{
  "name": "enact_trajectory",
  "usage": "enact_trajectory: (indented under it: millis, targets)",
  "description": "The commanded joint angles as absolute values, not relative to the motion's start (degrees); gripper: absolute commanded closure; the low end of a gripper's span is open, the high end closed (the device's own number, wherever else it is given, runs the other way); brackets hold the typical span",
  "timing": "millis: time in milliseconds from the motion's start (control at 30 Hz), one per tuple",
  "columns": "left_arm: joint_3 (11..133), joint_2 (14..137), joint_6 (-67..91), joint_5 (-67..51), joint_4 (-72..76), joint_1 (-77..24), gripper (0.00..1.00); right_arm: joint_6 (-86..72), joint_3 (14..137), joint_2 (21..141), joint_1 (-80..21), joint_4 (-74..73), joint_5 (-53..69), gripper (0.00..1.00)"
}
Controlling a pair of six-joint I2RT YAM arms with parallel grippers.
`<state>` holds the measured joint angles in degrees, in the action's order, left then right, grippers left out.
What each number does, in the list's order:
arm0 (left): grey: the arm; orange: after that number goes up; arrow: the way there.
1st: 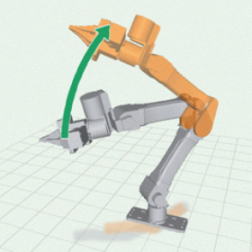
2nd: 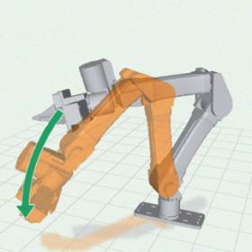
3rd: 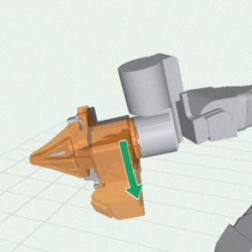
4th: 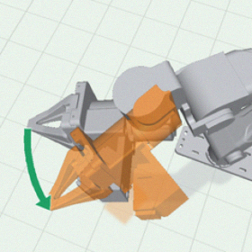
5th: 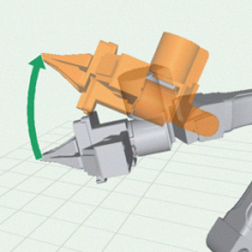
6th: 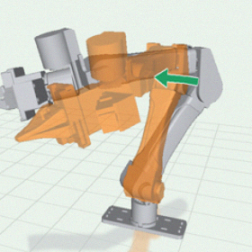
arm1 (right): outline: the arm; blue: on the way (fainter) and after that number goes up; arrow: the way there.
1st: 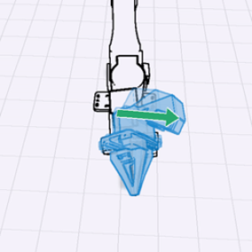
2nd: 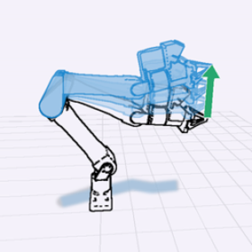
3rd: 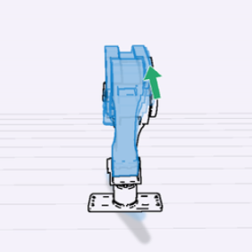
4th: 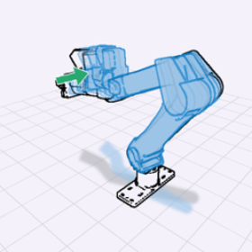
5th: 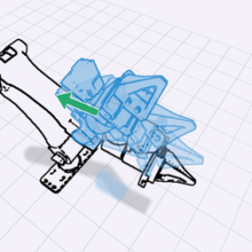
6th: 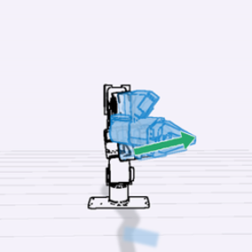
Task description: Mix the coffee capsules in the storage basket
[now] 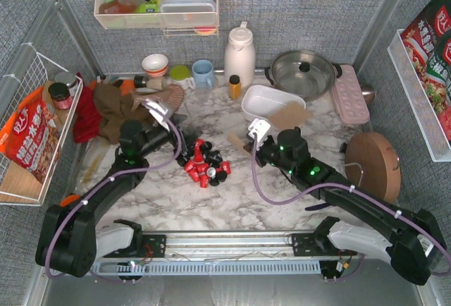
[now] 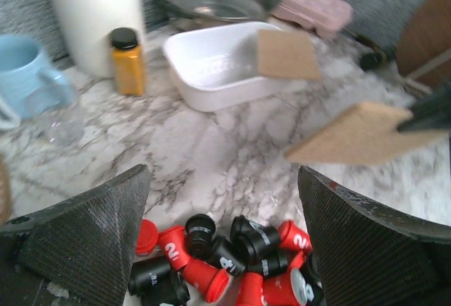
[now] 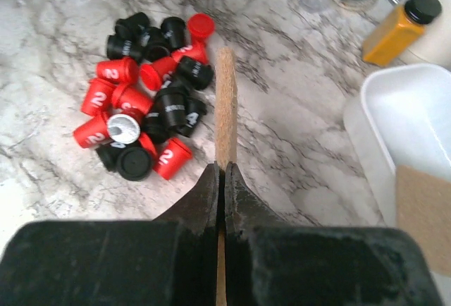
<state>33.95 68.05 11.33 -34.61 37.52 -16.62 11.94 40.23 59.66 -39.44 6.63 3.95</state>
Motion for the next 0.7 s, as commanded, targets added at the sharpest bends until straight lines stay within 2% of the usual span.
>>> enact_trajectory:
  millis: [0, 167, 400, 667]
  targets:
    - [29.8, 65.9, -3.2, -43.7, 44.3, -20.8, 0.06, 13.8, 38.0, 58.4, -39.5, 15.1, 13.9, 1.0]
    - [28.0, 66.5, -8.0, -47.2, 44.2, -25.9, 0.08, 14.0, 39.6, 58.4, -39.5, 13.8, 17.8, 1.0]
    - [30.0, 69.7, -12.6, -53.2, 39.0, -28.1, 0.26, 13.9, 40.6, 56.1, -39.7, 11.8, 26.2, 1.0]
    - [30.6, 69.4, -13.3, -52.8, 38.1, -29.9, 0.37, 13.4, 42.6, 55.7, -39.9, 9.2, 29.8, 1.0]
